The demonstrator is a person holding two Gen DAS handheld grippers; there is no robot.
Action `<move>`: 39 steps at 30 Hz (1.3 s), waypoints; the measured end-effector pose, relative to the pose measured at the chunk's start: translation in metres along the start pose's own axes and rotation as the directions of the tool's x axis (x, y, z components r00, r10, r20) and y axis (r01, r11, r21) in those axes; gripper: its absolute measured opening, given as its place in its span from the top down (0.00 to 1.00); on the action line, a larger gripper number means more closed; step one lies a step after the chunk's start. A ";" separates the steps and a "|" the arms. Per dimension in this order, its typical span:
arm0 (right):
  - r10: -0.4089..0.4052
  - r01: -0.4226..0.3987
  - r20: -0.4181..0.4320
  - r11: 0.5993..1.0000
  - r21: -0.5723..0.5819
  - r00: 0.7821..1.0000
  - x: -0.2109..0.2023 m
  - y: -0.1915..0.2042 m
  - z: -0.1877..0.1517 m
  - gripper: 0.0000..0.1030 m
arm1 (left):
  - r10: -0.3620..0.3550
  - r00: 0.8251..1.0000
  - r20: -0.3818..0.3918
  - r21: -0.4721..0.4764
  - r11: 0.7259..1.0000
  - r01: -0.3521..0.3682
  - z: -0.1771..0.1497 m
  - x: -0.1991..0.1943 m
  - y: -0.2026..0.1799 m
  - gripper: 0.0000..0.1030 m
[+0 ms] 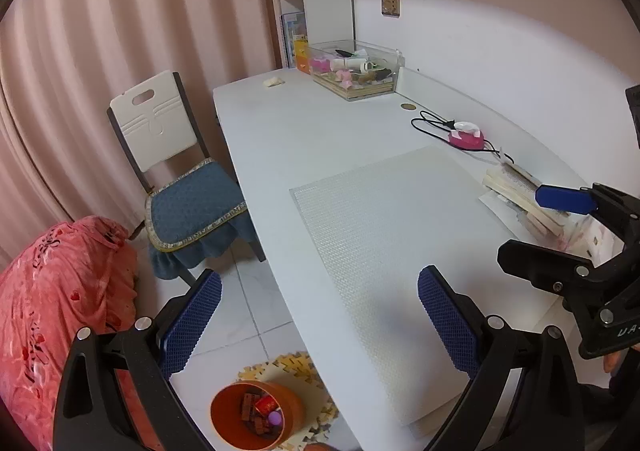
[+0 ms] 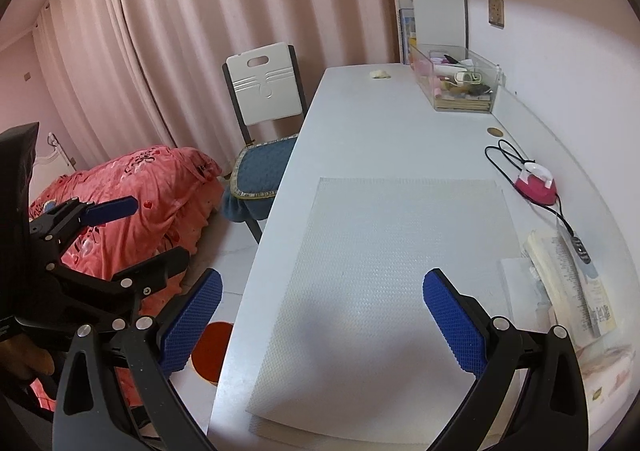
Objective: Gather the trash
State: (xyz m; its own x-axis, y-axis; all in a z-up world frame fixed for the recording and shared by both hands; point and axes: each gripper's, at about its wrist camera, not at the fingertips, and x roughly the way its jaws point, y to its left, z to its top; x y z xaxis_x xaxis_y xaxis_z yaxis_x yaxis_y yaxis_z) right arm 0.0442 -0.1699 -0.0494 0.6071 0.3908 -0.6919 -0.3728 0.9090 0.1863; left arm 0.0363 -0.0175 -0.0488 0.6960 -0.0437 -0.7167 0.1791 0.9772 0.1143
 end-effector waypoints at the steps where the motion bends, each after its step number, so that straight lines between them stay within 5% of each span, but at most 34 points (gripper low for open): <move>1: 0.003 -0.003 0.001 1.000 0.000 1.000 0.000 0.000 0.000 0.04 | -0.003 1.000 0.001 0.003 1.000 0.003 0.000 0.000 -0.001 0.06; 39: 0.002 -0.001 -0.019 1.000 0.009 1.000 0.003 -0.004 -0.008 0.04 | -0.019 1.000 0.004 -0.021 1.000 0.019 -0.002 -0.004 0.001 0.06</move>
State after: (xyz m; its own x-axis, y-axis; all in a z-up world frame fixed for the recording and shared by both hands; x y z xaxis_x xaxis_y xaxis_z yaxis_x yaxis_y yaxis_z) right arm 0.0419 -0.1735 -0.0580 0.5933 0.3894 -0.7046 -0.3674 0.9097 0.1934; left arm 0.0318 -0.0158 -0.0472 0.6951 -0.0634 -0.7162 0.1779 0.9803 0.0859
